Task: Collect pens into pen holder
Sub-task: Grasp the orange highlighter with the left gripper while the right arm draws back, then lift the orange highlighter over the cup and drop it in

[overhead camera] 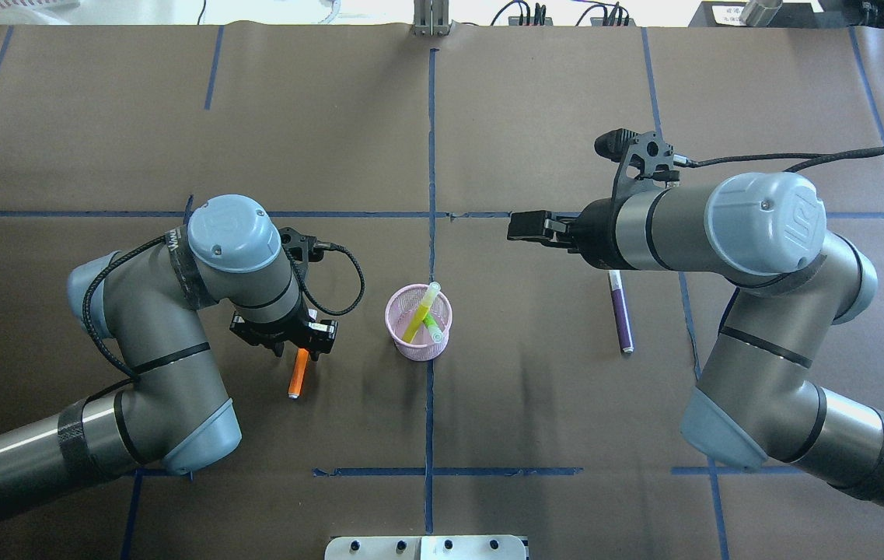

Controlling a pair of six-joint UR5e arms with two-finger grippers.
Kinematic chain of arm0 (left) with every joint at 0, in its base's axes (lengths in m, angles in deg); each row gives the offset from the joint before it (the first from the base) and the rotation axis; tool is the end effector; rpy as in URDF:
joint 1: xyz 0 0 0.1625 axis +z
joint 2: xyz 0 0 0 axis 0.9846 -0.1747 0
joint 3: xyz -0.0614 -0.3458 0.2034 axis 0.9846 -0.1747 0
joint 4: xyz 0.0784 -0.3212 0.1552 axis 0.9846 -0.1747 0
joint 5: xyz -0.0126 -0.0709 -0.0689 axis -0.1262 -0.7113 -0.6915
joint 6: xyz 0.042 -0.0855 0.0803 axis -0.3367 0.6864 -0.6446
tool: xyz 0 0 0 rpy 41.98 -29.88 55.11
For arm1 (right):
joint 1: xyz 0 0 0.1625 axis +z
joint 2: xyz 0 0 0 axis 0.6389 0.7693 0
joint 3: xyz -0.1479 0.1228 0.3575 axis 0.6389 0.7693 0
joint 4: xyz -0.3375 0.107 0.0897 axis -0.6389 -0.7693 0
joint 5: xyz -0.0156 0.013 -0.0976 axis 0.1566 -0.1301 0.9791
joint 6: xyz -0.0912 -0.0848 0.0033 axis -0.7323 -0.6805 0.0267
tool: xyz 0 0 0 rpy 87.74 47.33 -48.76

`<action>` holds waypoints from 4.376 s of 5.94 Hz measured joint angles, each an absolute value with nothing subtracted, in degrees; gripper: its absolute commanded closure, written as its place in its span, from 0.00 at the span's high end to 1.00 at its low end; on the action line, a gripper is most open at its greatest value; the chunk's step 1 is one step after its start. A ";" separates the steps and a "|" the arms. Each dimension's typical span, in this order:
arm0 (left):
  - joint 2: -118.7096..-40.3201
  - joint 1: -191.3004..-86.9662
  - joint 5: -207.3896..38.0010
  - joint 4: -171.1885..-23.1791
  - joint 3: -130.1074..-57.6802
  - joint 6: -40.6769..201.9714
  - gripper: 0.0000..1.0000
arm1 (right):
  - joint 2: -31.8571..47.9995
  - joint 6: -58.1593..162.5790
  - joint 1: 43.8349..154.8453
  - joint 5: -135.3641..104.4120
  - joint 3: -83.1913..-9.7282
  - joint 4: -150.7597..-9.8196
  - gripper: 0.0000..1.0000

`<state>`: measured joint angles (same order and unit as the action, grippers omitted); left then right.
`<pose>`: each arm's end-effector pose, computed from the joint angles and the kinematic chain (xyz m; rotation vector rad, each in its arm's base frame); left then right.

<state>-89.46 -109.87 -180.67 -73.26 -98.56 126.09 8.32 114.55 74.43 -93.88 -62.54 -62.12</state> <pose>0.5033 -0.3771 0.3466 -0.0811 0.7874 0.1554 -0.3915 -0.4035 0.2776 0.3175 -1.1969 0.2351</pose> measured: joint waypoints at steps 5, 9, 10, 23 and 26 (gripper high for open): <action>-89.74 -109.42 -180.67 -73.28 -98.47 126.03 0.28 | 8.33 114.55 74.43 -93.96 -62.54 -62.16 0.99; -90.30 -109.47 -180.37 -73.11 -98.67 126.73 0.00 | 8.52 114.59 74.91 -94.03 -62.70 -62.17 0.99; -91.15 -110.39 -178.61 -73.05 -100.77 128.67 0.00 | 9.14 114.54 76.15 -95.25 -63.23 -62.14 0.99; -92.60 -94.77 -126.58 -88.40 -108.05 142.38 0.90 | 13.57 114.08 81.54 -101.80 -64.89 -62.16 0.99; -91.97 -95.38 -128.00 -88.18 -112.78 140.30 0.89 | 12.87 108.81 83.69 -102.18 -56.67 -61.99 0.99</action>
<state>-91.97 -95.38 -128.00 -88.18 -112.78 140.30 12.87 108.81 83.69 -102.18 -56.67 -61.99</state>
